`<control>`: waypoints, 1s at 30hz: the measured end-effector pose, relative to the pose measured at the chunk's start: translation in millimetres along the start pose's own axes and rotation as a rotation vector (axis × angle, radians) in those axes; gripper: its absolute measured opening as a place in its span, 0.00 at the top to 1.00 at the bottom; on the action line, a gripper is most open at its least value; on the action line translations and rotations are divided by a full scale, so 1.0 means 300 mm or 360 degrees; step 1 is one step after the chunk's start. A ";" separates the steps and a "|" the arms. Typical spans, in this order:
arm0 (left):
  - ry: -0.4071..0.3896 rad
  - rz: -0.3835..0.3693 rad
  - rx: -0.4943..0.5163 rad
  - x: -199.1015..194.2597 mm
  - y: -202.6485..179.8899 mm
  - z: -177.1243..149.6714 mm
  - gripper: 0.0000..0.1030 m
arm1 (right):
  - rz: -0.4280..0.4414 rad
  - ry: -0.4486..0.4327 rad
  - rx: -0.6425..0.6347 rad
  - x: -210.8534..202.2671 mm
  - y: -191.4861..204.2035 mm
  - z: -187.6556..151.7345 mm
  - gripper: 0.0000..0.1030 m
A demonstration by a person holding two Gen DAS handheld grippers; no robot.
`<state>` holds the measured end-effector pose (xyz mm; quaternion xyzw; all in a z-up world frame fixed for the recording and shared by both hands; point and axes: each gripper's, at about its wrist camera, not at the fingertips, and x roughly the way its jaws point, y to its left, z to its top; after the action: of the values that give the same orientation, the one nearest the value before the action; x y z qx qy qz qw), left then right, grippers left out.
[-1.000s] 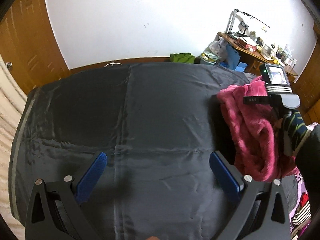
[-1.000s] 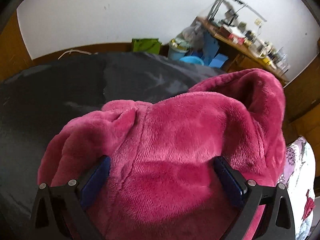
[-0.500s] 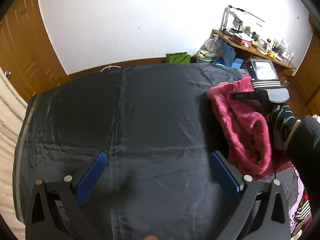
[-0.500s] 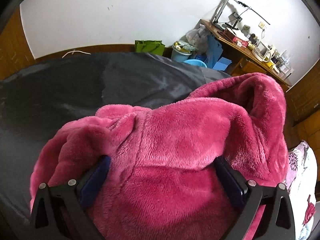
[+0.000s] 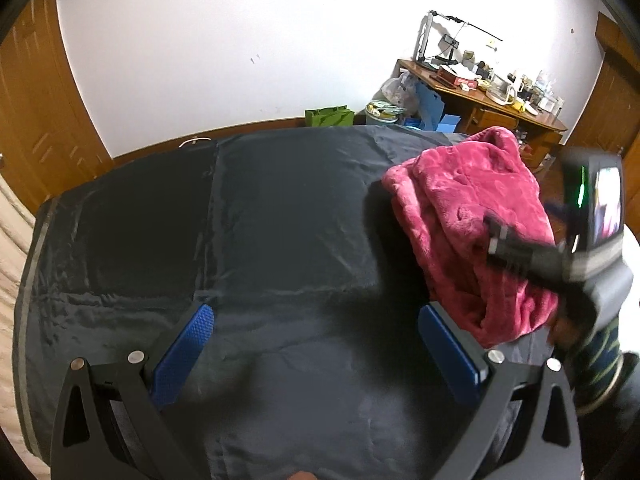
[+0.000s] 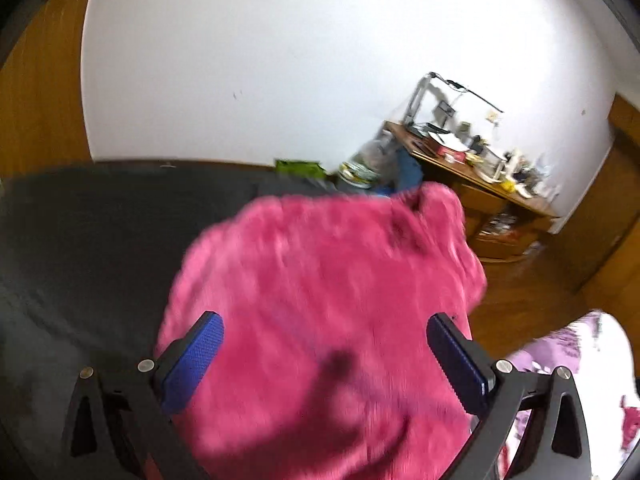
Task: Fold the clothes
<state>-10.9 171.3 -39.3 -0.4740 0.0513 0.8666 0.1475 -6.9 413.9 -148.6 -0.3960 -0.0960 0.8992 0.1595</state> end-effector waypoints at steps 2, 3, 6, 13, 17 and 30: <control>0.0005 -0.0014 -0.0012 0.002 0.007 -0.006 0.00 | -0.0009 0.0038 -0.0076 0.034 0.038 -0.055 0.00; 0.0009 -0.0022 -0.0010 0.003 0.005 -0.010 0.00 | -0.0004 0.0037 -0.0090 0.046 0.058 -0.076 0.00; 0.0024 -0.0043 0.0000 0.006 -0.004 -0.025 0.00 | -0.0016 0.0059 -0.0049 0.101 0.088 -0.111 0.00; 0.0045 -0.0112 0.0036 -0.006 -0.057 -0.060 0.00 | -0.0060 0.0014 -0.0102 0.136 0.133 -0.136 0.00; -0.0008 -0.0119 0.0087 -0.044 -0.117 -0.053 0.00 | 0.0097 0.0108 -0.0027 0.107 0.073 -0.112 0.00; -0.0079 -0.0142 0.0162 -0.134 -0.445 -0.075 0.00 | 0.0512 0.0260 0.0507 -0.297 -0.322 -0.346 0.00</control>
<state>68.2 284.8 -11.3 -0.4462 0.0705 0.8669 0.2110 147.2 476.3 -128.4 -0.4474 0.1247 0.8818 0.0821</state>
